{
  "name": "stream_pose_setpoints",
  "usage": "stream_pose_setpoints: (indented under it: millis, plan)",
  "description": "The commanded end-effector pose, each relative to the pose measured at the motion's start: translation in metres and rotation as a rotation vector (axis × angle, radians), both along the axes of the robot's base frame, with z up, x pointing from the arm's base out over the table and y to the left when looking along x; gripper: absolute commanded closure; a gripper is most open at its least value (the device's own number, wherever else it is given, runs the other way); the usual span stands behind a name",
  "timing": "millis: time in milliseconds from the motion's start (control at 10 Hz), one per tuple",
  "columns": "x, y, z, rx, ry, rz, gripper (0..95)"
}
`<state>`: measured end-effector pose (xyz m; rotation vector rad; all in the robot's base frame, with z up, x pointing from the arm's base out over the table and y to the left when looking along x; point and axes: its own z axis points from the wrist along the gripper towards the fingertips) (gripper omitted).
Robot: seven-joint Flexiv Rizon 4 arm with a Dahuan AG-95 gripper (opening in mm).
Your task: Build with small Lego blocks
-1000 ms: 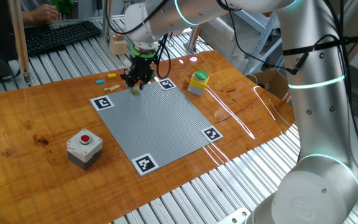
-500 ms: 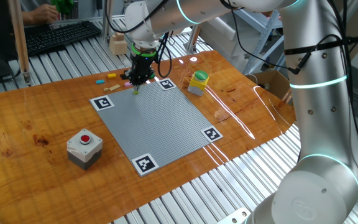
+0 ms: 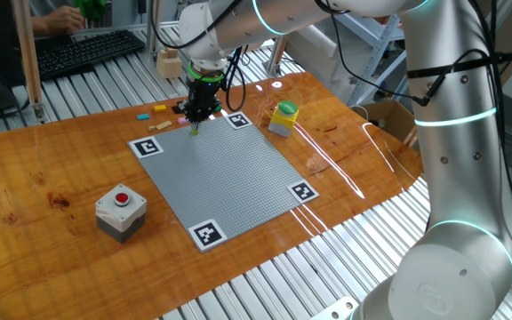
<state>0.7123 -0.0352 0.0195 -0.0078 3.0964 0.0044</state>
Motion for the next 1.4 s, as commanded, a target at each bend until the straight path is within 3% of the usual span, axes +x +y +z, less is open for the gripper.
stream_pose_setpoints:
  millis: [100, 800, 1100, 1200, 1400]
  plan:
    - [-0.0004, 0.0005, -0.0042, 0.000, -0.005, 0.001, 95.0]
    - [-0.0012, 0.0010, -0.0071, 0.007, -0.007, -0.004, 95.0]
    - [-0.0018, 0.0006, -0.0006, 0.005, 0.017, -0.013, 95.0]
    - [-0.0025, 0.0009, -0.0008, 0.005, 0.018, -0.018, 76.0]
    - [-0.0027, 0.0009, -0.0009, 0.004, 0.019, -0.034, 76.0]
